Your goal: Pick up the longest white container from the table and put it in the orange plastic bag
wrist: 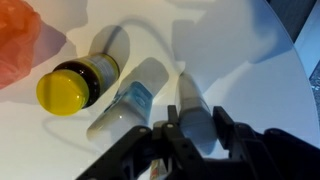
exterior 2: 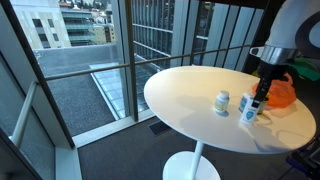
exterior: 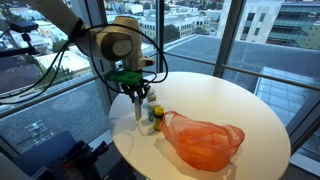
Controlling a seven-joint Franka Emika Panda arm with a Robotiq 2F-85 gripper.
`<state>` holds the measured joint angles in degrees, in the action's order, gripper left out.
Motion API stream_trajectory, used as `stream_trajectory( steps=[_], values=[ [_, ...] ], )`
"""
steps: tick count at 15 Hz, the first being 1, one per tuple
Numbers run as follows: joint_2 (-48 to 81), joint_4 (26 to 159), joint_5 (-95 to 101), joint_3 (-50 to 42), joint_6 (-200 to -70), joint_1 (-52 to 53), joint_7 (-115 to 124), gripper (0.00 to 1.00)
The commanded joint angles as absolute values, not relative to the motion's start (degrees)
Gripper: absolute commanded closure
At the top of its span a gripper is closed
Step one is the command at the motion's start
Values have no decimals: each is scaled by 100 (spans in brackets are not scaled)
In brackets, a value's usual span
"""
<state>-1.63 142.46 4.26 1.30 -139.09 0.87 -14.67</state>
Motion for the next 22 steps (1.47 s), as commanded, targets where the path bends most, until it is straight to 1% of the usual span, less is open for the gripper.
stream_trajectory(
  steps=[1, 22],
  values=[
    [-330, 14120, 589, 82, -13827, 60, -1352, 89],
    [-1709, 13667, 609, -618, -13673, -620, -1104, 89]
  ],
)
